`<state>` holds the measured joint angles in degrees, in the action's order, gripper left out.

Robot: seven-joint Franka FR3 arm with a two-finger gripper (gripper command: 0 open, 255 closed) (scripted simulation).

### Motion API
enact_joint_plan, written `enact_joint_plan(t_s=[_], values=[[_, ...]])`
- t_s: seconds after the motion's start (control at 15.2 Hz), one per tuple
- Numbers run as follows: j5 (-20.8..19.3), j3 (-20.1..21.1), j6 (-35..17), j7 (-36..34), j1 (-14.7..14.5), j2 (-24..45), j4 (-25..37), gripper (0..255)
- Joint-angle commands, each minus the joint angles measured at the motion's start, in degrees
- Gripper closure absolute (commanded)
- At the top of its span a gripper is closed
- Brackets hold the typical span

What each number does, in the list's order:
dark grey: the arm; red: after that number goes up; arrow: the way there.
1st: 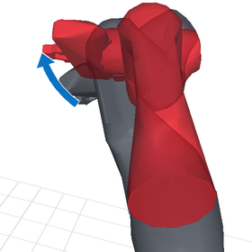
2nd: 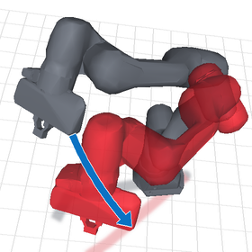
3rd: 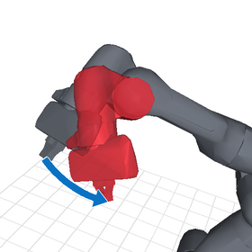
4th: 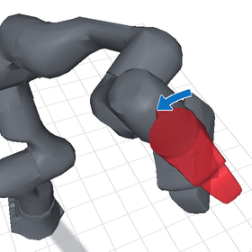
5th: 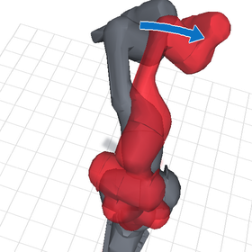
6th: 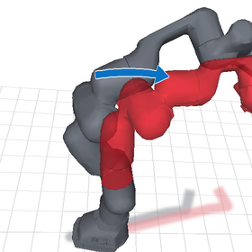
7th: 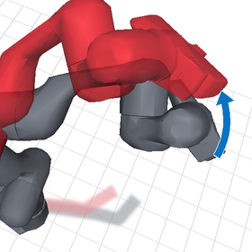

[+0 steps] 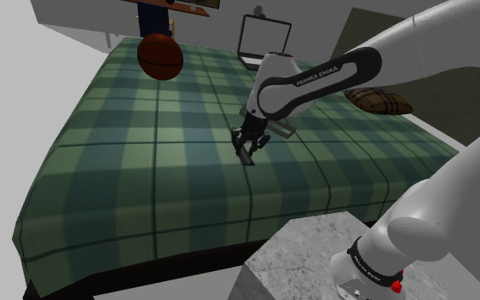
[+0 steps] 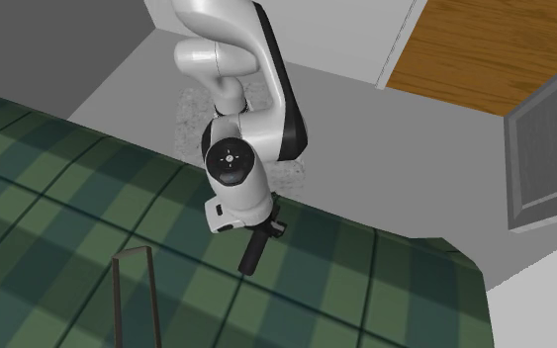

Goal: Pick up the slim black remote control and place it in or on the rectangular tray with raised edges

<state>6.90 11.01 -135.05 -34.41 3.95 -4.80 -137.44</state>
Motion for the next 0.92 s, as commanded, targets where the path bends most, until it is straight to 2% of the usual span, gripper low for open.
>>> enact_joint_plan(t_s=[0.0, 0.86], values=[[0.09, -0.04, 1.67, -0.03, 0.0, -1.09, 0.57, 255], [0.24, -0.5, 12.16, -0.28, 0.11, -6.27, 5.92, 255]])
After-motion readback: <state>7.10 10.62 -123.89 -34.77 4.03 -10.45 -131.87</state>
